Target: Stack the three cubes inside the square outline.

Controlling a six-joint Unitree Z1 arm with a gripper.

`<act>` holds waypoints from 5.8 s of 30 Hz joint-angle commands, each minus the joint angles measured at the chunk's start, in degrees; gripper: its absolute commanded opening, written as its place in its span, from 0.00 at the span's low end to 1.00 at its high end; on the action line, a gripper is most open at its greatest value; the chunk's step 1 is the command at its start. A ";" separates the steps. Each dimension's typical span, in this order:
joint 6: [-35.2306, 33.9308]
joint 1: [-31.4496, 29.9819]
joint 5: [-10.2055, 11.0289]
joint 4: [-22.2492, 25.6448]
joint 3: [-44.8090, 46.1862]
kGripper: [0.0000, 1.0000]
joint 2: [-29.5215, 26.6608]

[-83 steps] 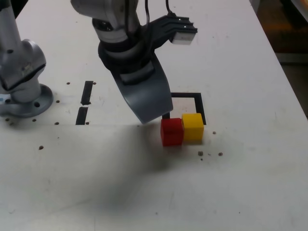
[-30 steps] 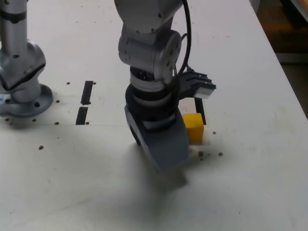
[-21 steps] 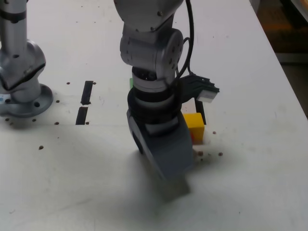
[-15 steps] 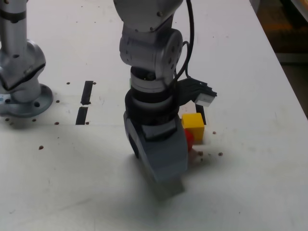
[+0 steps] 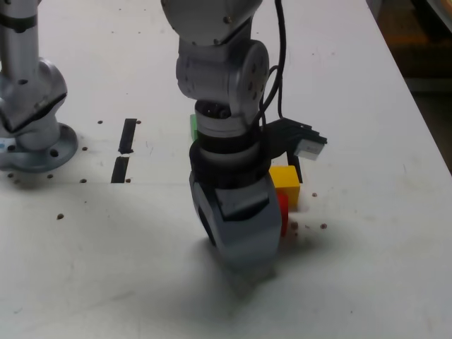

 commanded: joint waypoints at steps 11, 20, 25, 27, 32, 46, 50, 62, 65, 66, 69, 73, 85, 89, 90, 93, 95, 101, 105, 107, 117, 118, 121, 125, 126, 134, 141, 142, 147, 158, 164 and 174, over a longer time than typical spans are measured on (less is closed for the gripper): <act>-6.63 -0.23 0.01 0.55 3.75 0.12 -8.02; -19.81 2.08 0.99 7.35 3.23 0.45 -15.42; -21.92 3.45 -0.60 9.29 1.31 0.69 -16.64; -22.59 3.97 -1.66 9.45 0.42 0.72 -16.44; -27.40 4.30 -2.64 9.67 -1.21 0.75 -15.18; -35.41 3.75 -5.14 9.18 -2.82 0.94 -8.69; -35.65 3.67 -5.24 8.12 -3.20 0.95 -6.61; -35.66 3.70 -3.80 5.80 -7.05 0.96 -0.18; -35.66 3.95 -3.15 6.06 -7.22 0.96 0.77; -35.67 4.09 -2.91 6.21 -7.20 0.96 1.01; -35.67 4.48 -1.88 6.81 -7.16 0.95 1.69; -35.69 4.64 0.17 8.15 -7.31 0.95 2.68; -36.54 4.62 3.53 13.05 -8.11 0.68 5.14; -36.76 4.29 3.48 12.41 -8.70 0.51 5.41; -36.78 4.14 3.48 12.14 -8.85 0.47 5.47; -36.81 3.58 3.47 10.98 -9.18 0.36 5.55; -36.82 3.19 3.47 10.21 -9.35 0.27 5.51; -36.83 2.30 3.43 10.59 -9.29 0.17 4.90; -37.00 1.50 3.44 13.10 -8.89 0.17 3.34; -37.31 1.12 3.61 15.27 -8.72 0.17 2.02; -39.32 1.93 7.05 29.83 -9.82 0.17 -8.44; -39.32 2.54 7.37 30.53 -9.87 0.17 -9.13; -38.50 4.95 7.83 31.54 -9.72 0.17 -10.27; -36.43 8.41 7.97 31.36 -8.35 0.17 -9.91; -35.96 9.16 7.96 31.23 -7.88 0.17 -9.55; -33.65 12.15 7.72 29.00 -6.87 0.17 -4.26; -33.31 12.43 6.90 26.75 -8.21 0.17 -0.07; -33.27 12.43 6.69 26.45 -8.47 0.17 0.39; -32.87 11.95 5.57 25.01 -10.05 0.17 2.41; -31.09 8.24 4.54 21.45 -17.95 0.17 6.06; -31.57 8.75 6.04 23.25 -17.62 0.17 3.10; -33.22 14.69 5.86 23.81 -14.24 0.18 -0.87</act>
